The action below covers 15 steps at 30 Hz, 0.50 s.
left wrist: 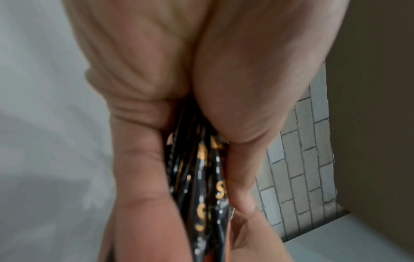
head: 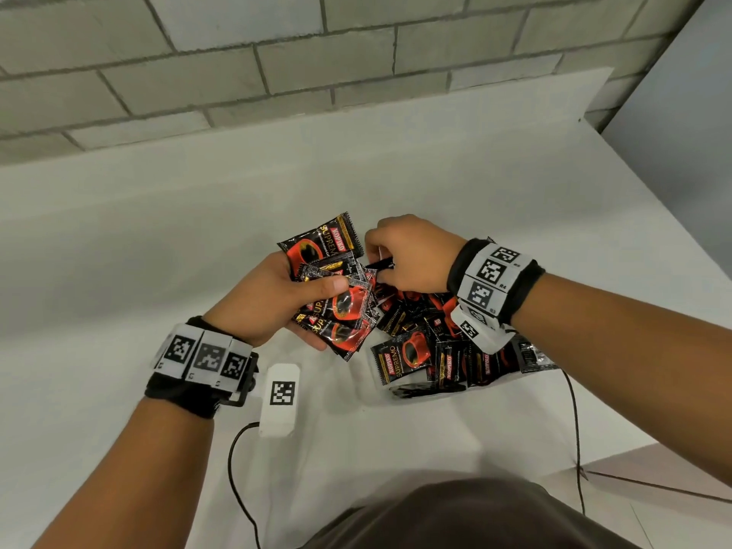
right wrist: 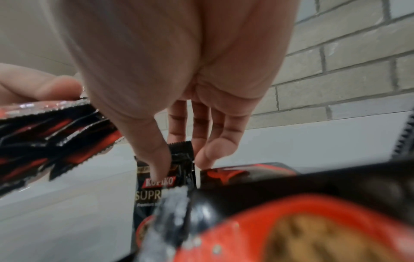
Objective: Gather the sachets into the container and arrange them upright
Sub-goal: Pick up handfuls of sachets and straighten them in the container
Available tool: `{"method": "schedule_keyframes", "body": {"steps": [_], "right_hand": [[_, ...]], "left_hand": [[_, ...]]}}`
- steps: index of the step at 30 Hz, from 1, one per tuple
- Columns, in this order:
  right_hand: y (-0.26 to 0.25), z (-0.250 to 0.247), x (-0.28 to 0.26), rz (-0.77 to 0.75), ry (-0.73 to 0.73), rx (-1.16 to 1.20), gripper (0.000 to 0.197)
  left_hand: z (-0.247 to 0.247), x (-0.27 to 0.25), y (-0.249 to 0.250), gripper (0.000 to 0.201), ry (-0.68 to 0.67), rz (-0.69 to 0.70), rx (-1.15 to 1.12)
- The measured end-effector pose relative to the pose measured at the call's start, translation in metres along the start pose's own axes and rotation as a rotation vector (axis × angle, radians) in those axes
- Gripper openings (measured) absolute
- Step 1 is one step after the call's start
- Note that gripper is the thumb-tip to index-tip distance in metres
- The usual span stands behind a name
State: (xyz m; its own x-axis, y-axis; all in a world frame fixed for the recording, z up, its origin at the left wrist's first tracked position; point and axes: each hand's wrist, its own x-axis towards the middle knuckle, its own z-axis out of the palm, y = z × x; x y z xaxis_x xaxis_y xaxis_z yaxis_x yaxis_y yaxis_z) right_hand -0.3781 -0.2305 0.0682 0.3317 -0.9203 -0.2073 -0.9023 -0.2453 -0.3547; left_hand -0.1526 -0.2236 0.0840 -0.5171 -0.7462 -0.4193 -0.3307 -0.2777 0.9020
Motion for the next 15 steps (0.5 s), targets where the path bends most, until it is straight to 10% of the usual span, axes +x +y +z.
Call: {"method": "schedule_keyframes", "body": {"steps": [15], "right_hand": [[-0.023,-0.058,-0.058,0.05,0.191,0.447,0.037]], "left_hand": [[-0.001,-0.017,0.043,0.032,0.129,0.219,0.121]]}}
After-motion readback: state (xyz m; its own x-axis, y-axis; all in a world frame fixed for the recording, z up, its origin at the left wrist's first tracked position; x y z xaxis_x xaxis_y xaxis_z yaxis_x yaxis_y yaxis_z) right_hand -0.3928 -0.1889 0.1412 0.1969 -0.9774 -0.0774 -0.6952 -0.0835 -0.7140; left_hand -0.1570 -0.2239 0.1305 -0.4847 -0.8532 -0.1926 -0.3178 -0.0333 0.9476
